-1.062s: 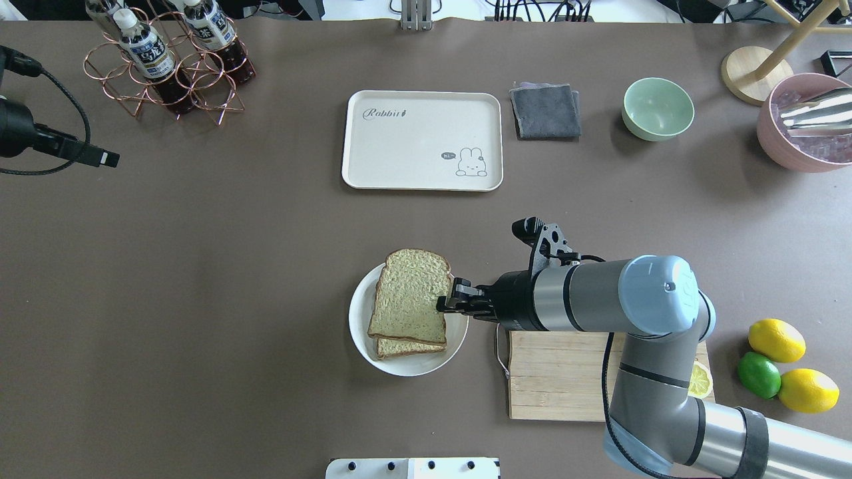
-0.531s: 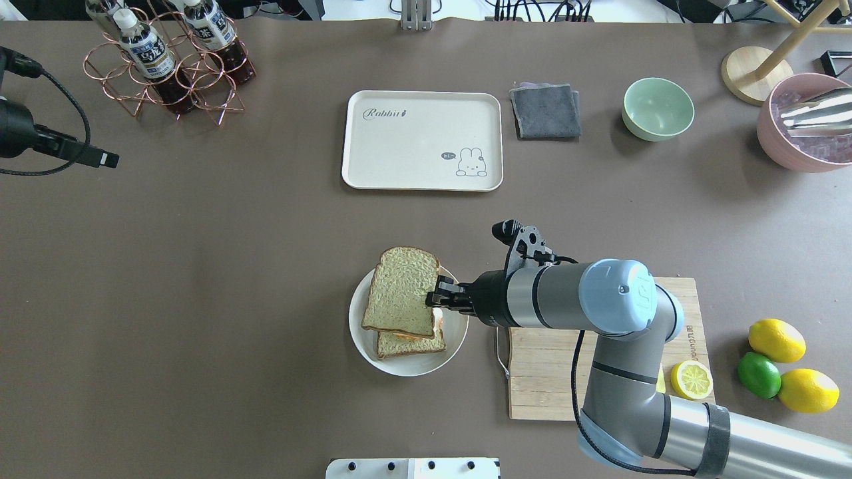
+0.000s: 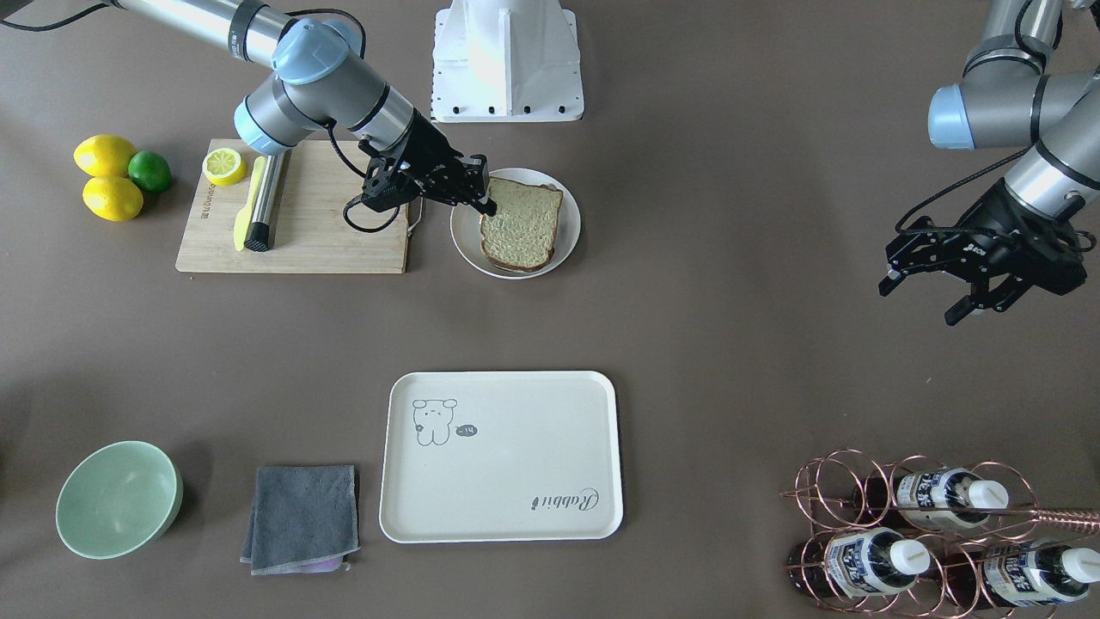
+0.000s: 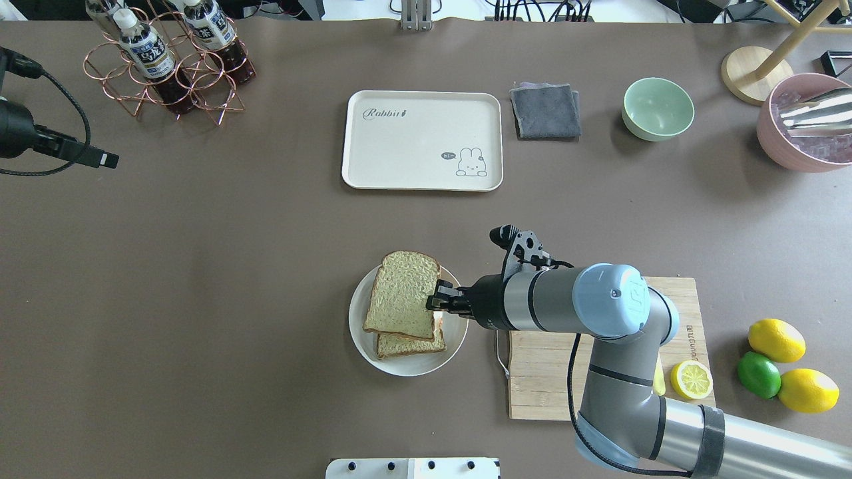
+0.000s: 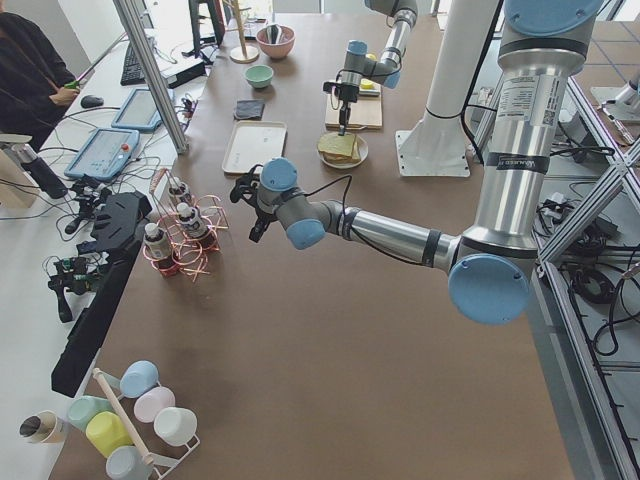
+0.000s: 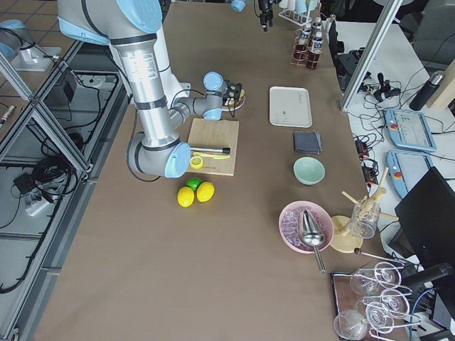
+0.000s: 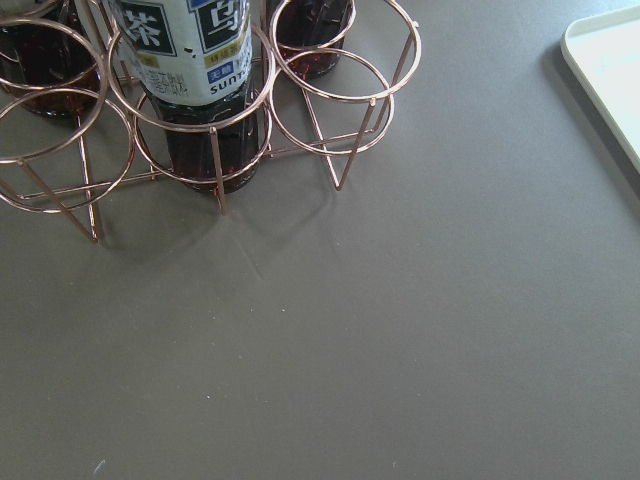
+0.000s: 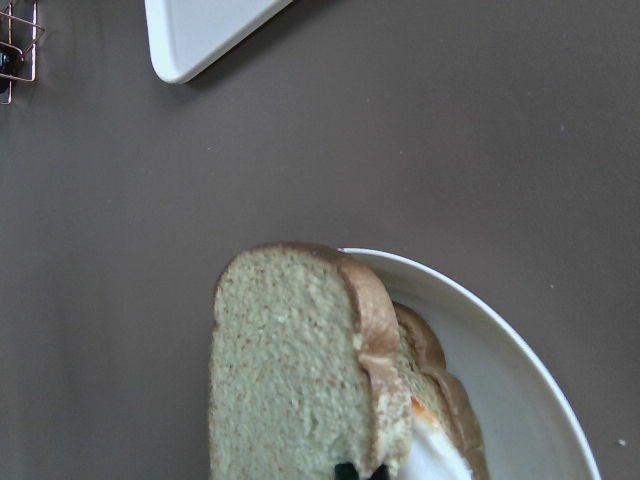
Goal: Make sandwich and place on tray
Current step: 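Carry the bread slice with the right gripper over the egg plate, then lower the bread onto the egg and open the right gripper, then withdraw the right gripper while the left arm reaches toward the plate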
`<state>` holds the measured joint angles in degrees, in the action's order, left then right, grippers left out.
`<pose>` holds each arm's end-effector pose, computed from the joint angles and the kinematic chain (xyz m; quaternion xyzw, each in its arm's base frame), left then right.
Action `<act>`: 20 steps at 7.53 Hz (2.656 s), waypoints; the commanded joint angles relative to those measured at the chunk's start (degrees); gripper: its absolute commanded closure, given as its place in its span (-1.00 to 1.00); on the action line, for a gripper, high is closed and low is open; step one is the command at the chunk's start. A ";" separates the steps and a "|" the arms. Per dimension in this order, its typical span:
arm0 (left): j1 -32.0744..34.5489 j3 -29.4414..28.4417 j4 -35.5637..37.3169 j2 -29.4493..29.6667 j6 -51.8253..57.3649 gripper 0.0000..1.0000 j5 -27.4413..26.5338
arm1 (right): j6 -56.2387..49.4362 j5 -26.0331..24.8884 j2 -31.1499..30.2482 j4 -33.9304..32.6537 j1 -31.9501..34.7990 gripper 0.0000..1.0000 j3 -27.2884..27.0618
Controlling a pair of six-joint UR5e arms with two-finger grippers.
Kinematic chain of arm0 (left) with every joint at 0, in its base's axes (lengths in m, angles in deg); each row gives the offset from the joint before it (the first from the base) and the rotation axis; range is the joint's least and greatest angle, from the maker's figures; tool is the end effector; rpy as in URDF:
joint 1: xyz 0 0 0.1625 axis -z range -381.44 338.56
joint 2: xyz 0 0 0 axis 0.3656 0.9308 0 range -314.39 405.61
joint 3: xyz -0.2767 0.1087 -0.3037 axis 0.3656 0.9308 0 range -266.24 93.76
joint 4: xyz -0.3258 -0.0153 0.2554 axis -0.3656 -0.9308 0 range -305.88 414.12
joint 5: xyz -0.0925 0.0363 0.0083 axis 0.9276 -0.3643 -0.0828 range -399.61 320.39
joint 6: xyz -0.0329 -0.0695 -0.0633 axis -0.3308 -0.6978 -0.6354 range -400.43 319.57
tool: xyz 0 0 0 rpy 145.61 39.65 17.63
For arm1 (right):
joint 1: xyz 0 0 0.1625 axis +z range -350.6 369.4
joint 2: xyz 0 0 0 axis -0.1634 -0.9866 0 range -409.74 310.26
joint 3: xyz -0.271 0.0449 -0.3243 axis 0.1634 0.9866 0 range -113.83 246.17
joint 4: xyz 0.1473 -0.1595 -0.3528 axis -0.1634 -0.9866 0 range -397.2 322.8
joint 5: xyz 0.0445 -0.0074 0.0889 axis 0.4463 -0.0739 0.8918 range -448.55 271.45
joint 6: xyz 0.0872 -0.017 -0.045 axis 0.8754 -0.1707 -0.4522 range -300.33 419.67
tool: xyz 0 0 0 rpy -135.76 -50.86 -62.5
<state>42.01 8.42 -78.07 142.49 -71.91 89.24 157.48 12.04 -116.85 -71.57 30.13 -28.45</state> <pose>0.1854 -0.5296 0.4715 0.2288 0.4662 0.1139 0.8470 -0.5413 -0.3278 0.2856 0.0057 -0.6642 0.1243 0.7371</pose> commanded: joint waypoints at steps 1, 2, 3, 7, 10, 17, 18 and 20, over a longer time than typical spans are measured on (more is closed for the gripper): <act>0.00 -0.36 0.00 0.25 -0.06 -0.94 0.00 | 0.01 0.04 -0.82 0.10 -0.86 1.00 -0.65; 0.00 -0.44 0.00 0.07 0.02 -0.94 -0.09 | 0.01 -0.30 -0.91 0.10 -1.21 1.00 -0.74; 0.00 -0.44 0.00 -0.02 0.02 -0.94 -0.09 | 0.01 -0.74 -1.00 0.01 -1.56 1.00 -0.57; 0.09 -0.44 0.00 -0.02 0.02 -0.94 -0.18 | 0.28 -1.44 -1.27 0.01 -2.09 -0.98 -0.74; 0.00 -0.88 0.00 0.25 0.02 -0.94 -0.26 | 0.45 -4.00 -1.36 0.01 -2.10 -0.99 -1.36; -0.17 -0.71 -0.18 1.12 -5.30 -0.95 -0.44 | -0.42 2.91 -4.86 -16.99 9.21 -0.99 -12.06; -1.65 -0.01 -2.53 2.08 -10.30 -0.95 -0.53 | -1.91 4.77 -5.13 -18.17 11.68 -0.99 -11.99; -8.75 -0.35 -8.07 6.98 -21.81 -0.95 -0.79 | -2.18 5.49 -7.58 -18.88 14.50 -0.99 -12.52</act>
<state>38.97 8.14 -82.19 145.12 -84.20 88.67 155.85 16.37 -122.42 -89.13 41.61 -40.36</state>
